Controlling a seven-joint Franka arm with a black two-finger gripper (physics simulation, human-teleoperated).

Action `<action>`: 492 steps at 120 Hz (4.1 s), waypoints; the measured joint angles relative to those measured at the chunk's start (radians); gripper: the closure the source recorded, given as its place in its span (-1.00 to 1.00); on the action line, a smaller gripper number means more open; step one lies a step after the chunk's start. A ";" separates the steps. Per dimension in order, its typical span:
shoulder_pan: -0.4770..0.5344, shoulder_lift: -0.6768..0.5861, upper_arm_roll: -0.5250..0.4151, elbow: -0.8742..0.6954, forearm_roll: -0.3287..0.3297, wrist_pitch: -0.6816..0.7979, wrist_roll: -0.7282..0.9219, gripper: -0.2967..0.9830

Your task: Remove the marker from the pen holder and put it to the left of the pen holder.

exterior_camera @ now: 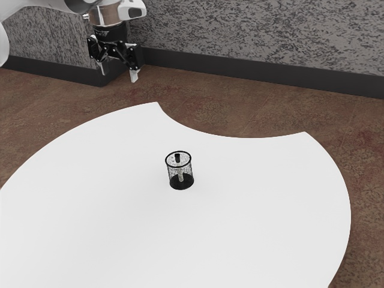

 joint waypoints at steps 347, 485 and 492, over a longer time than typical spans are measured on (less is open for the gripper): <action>-0.015 0.283 -0.051 -0.162 -0.164 0.272 -0.130 0.60; 0.032 0.123 0.148 -0.437 -0.094 0.629 -0.169 0.63; 0.039 0.138 0.149 -0.439 -0.097 0.691 -0.175 0.63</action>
